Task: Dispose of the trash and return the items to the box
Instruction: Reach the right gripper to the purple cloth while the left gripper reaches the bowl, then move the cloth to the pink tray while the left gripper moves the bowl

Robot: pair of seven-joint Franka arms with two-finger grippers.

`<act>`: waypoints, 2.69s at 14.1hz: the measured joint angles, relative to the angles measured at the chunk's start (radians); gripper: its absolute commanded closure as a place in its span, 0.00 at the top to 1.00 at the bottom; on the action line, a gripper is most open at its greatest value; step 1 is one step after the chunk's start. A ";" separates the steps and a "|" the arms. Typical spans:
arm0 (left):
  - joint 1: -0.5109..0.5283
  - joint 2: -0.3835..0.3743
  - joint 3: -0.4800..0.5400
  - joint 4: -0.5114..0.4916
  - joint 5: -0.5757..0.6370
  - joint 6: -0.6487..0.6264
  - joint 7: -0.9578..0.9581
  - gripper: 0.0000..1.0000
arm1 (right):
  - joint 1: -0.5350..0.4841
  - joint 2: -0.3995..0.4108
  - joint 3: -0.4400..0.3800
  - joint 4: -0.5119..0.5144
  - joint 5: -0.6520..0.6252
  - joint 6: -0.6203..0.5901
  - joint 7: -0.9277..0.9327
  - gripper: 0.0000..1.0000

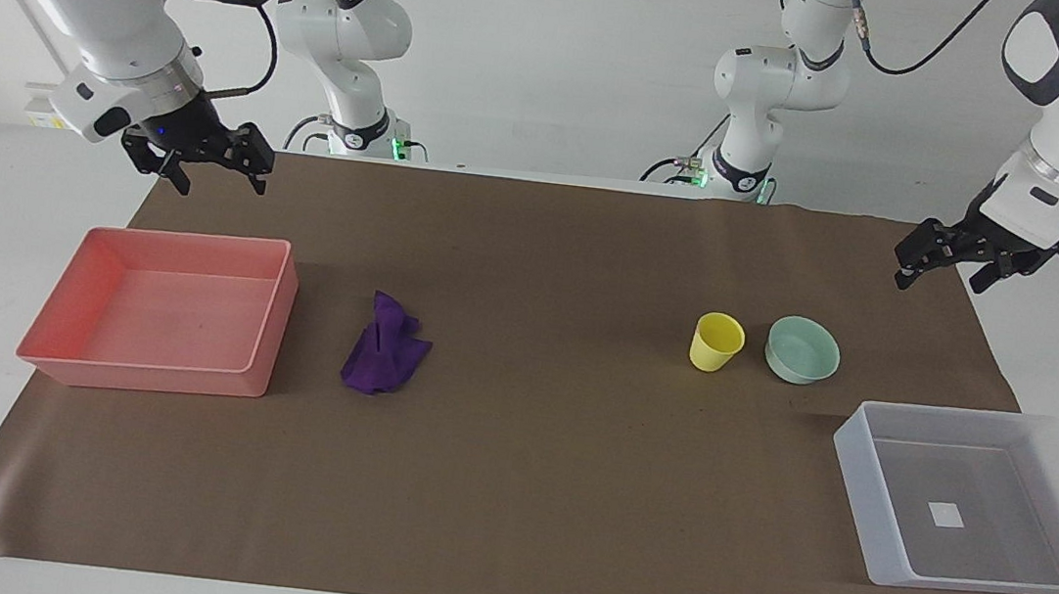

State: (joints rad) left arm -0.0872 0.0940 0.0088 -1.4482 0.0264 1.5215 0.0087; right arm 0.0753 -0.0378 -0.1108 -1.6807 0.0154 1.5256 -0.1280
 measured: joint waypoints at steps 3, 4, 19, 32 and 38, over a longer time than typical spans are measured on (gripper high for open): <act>0.000 0.000 0.000 -0.003 0.000 -0.001 0.001 1.00 | 0.002 -0.001 0.001 0.000 0.023 0.008 0.000 1.00; 0.000 0.000 0.000 -0.004 0.000 -0.001 0.002 1.00 | 0.002 -0.001 0.001 0.000 0.025 0.008 0.000 1.00; 0.062 -0.164 0.017 -0.669 0.000 0.561 0.007 1.00 | 0.187 0.147 0.003 -0.169 0.057 0.428 0.102 1.00; 0.067 -0.116 0.009 -0.930 -0.001 0.900 -0.069 0.00 | 0.271 0.338 0.000 -0.376 0.064 0.846 0.155 0.07; 0.063 -0.174 0.001 -0.849 -0.005 0.703 -0.083 0.00 | 0.253 0.299 -0.005 -0.333 0.064 0.766 0.155 0.00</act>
State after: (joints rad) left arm -0.0239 -0.0800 0.0099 -2.2972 0.0214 2.2245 -0.0745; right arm 0.3283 0.2614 -0.1160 -2.0135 0.0793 2.2916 0.0272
